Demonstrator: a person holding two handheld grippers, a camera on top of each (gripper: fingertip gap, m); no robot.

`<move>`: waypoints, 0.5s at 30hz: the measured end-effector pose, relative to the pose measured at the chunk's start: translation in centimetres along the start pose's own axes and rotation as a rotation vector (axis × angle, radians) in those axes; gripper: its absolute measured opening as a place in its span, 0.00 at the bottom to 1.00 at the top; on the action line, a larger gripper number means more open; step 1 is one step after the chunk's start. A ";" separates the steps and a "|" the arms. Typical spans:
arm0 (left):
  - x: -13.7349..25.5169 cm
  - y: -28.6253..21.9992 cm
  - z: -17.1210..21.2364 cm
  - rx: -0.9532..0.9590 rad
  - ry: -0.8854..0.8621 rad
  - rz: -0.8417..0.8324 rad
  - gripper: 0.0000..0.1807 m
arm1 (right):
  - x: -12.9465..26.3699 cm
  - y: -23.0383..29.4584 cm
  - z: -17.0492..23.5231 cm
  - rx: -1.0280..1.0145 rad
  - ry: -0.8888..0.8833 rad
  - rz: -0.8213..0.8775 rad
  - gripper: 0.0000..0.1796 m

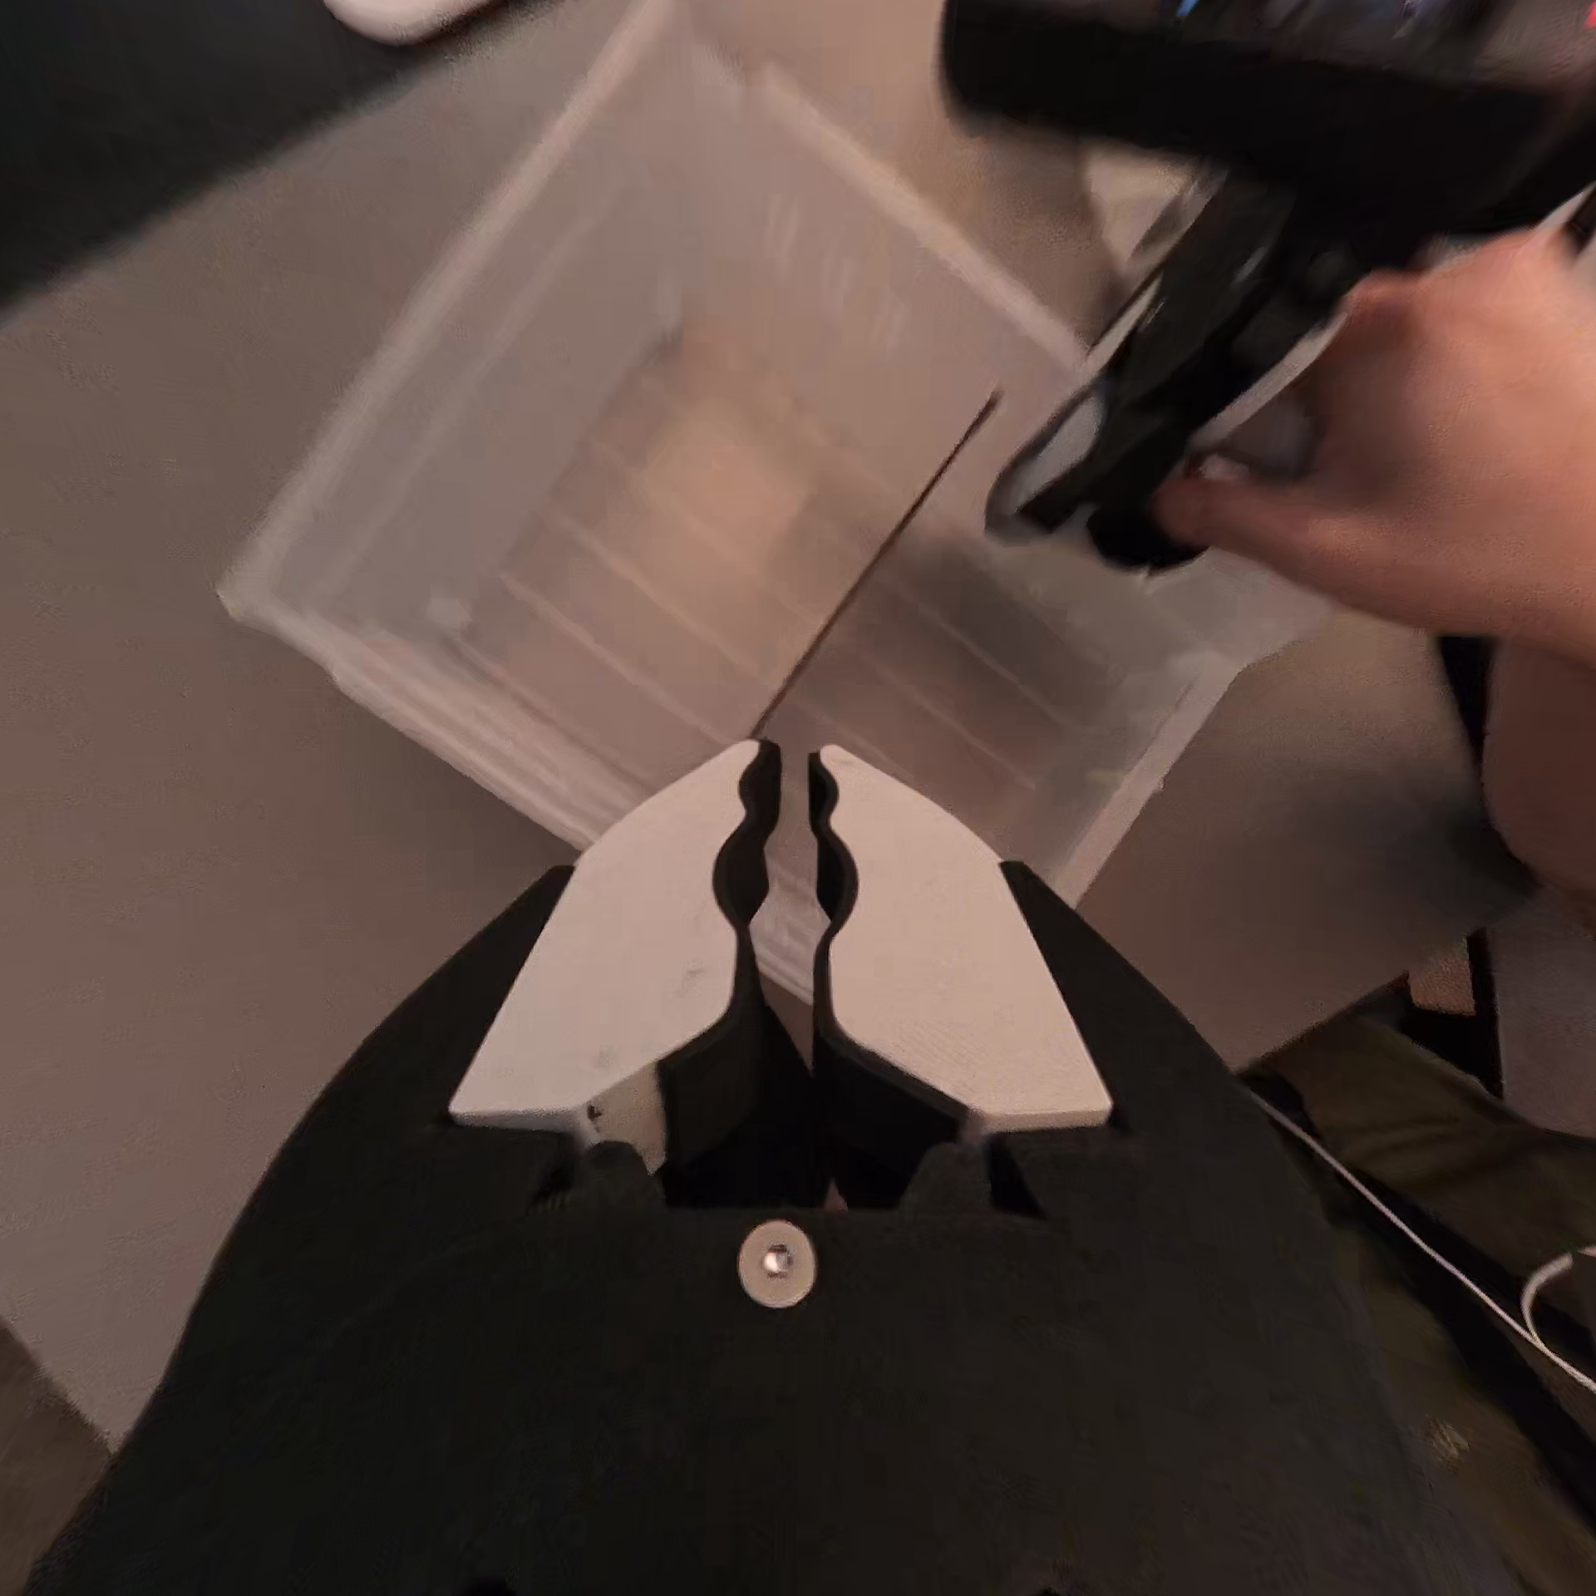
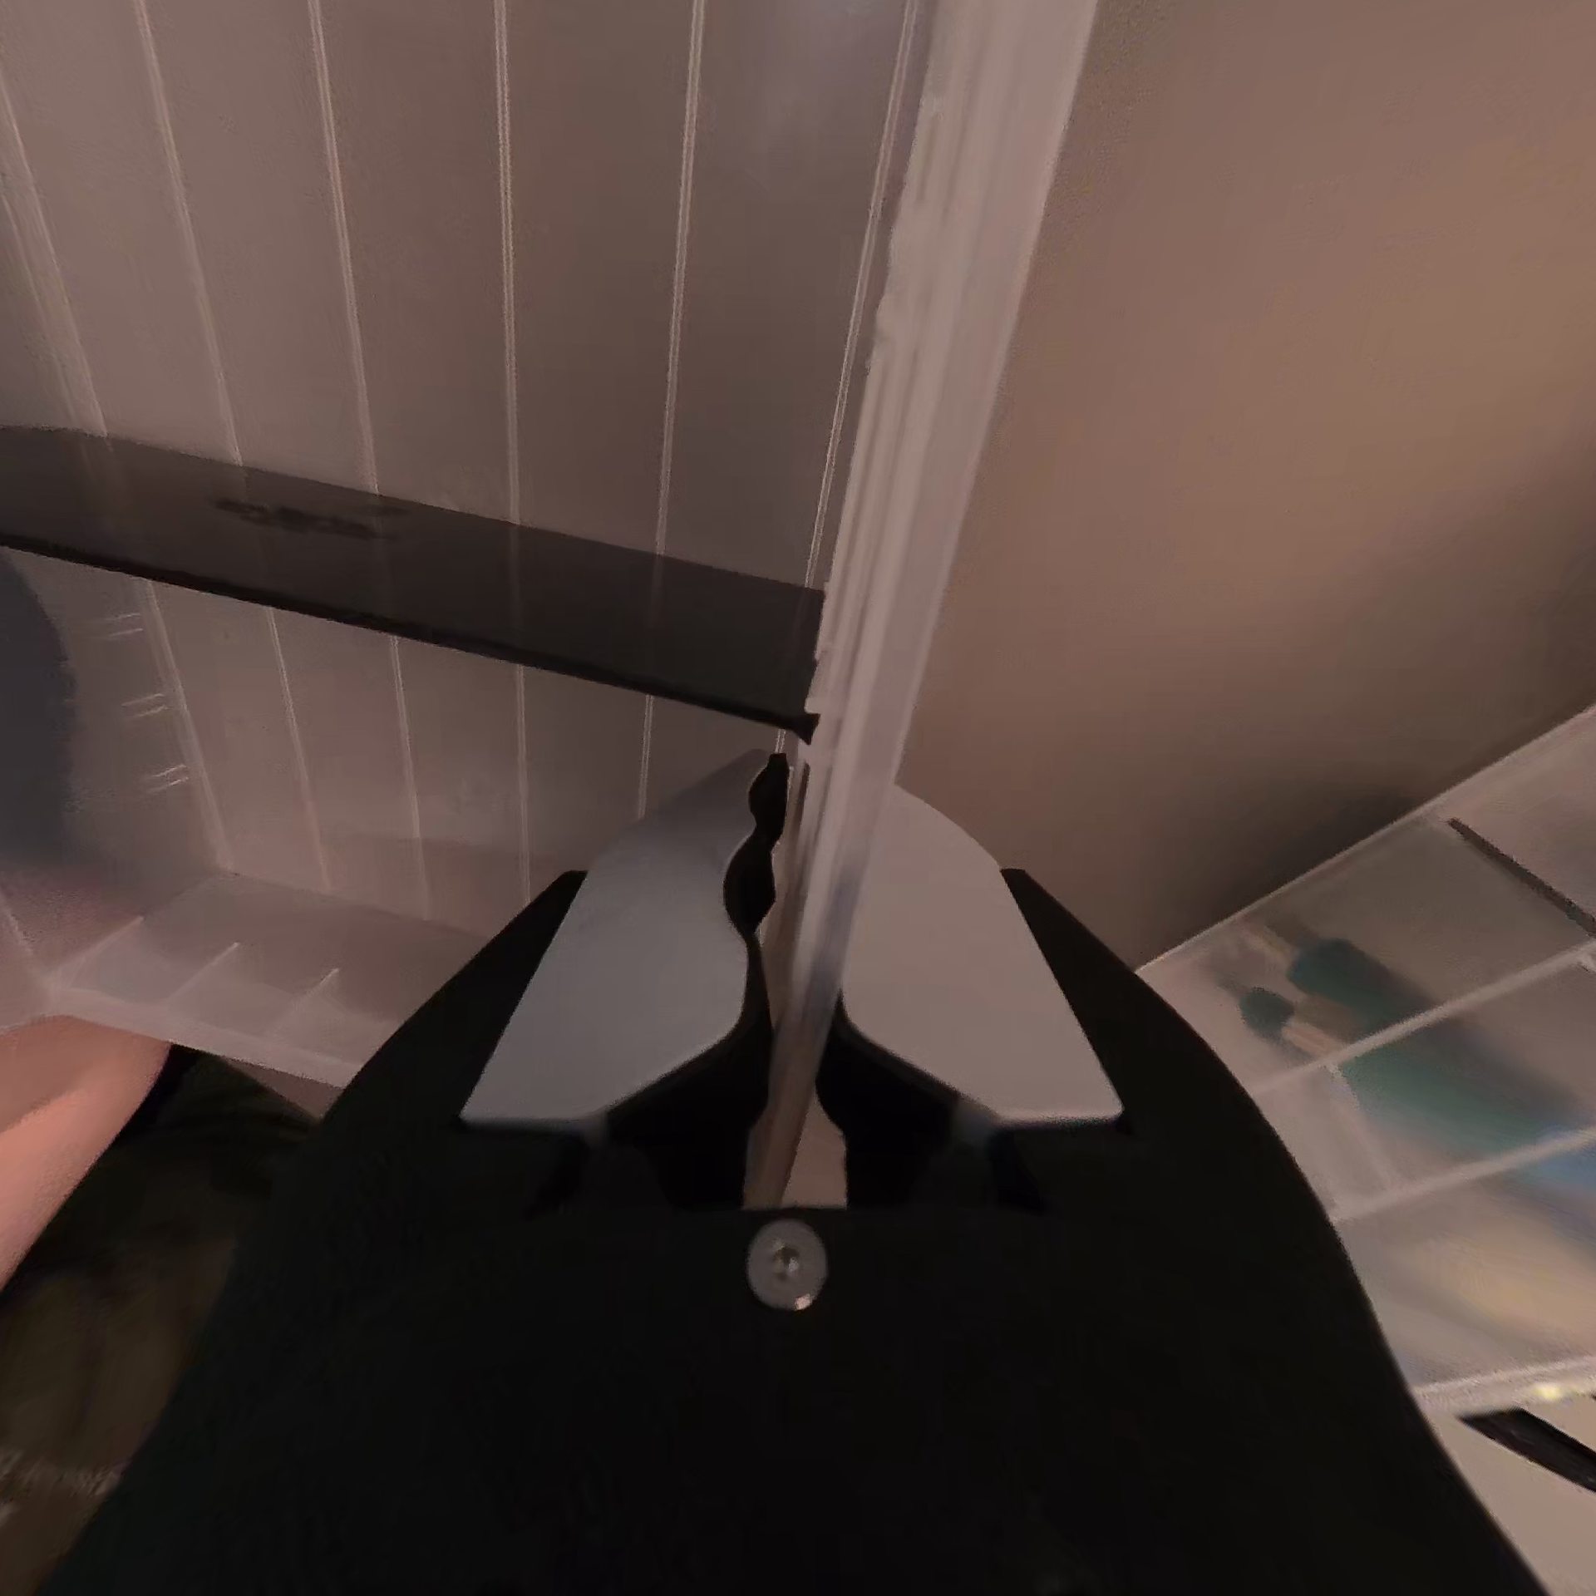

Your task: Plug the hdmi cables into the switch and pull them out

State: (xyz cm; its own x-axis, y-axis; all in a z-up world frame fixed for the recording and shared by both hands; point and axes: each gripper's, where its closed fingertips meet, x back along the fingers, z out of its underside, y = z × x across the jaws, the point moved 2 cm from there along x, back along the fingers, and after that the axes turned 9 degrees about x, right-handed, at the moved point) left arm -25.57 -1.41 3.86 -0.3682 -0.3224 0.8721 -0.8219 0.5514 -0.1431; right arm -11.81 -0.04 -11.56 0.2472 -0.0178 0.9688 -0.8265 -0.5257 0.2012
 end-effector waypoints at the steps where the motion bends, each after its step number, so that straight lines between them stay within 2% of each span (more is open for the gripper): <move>1: 1.0 -0.5 -0.9 -0.012 -0.080 0.010 0.03 | 0.0 0.3 0.1 0.019 0.007 -0.005 0.02; 4: 4.9 -2.7 -3.8 -0.055 -0.374 0.067 0.04 | 0.6 0.6 0.2 0.066 0.008 0.014 0.03; 7: 8.7 -5.0 -4.9 -0.096 -0.626 0.140 0.06 | 2.4 0.4 0.0 0.089 -0.045 0.006 0.03; 12: 12.4 -8.6 -4.5 -0.195 -0.831 0.252 0.12 | 8.3 -0.9 0.6 0.035 -0.245 -0.114 0.03; 15: 16.1 -9.8 -4.7 -0.175 -1.075 0.324 0.23 | 12.6 -3.2 2.0 -0.028 -0.397 -0.167 0.03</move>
State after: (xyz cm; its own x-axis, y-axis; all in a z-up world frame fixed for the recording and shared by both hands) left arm -21.39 -8.41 21.52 -0.8041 -0.5915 -0.0602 -0.5789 0.8019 -0.1476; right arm -5.06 -0.26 -0.27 0.5498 -0.2633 0.7927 -0.7708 -0.5257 0.3600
